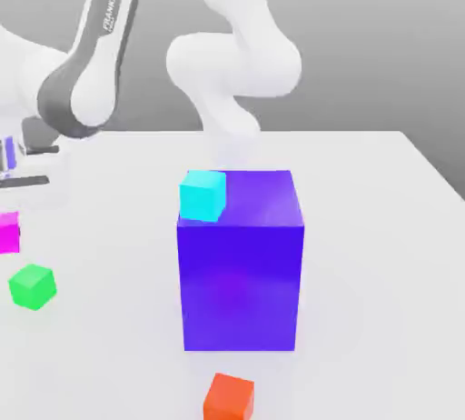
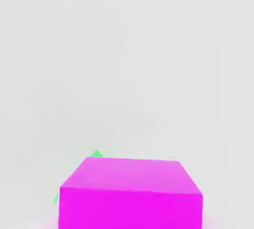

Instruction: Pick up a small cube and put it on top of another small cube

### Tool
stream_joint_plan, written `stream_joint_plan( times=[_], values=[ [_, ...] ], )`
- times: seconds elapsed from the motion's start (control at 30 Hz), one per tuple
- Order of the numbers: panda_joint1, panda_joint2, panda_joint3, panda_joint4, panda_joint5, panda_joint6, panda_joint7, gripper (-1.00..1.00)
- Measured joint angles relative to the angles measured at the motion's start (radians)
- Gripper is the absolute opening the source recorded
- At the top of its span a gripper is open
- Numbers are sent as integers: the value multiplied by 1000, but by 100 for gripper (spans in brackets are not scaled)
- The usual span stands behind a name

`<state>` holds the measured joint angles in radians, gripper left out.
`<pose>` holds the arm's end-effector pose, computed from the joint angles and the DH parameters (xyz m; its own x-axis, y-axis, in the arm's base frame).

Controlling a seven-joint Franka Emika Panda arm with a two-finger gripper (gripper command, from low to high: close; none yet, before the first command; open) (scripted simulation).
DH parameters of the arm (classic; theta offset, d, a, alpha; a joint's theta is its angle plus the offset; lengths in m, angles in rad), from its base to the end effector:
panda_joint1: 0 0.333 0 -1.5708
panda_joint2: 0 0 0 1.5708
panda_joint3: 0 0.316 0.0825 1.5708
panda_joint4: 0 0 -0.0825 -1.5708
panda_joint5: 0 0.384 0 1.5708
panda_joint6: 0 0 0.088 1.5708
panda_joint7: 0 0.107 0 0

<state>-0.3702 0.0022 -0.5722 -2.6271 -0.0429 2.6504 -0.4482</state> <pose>0.2557 -0.3501 0.2496 0.8976 -0.4407 0.0093 -0.4408 -0.8971 0.0291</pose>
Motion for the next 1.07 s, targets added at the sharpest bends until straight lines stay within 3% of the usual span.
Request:
stream_joint_plan(
  times=[0.17,0.27,0.6,0.63,0.83,1.07],
  values=[
    [-242,11,112,-9,49,12,-98,-100],
    [-153,37,195,-4,65,39,-112,-100],
    [-198,199,265,-1,230,168,-232,-100],
    [-206,211,275,-1,242,177,-239,100],
    [-210,216,280,-2,248,182,-244,100],
    [-177,107,226,0,125,102,-155,100]
  ],
)
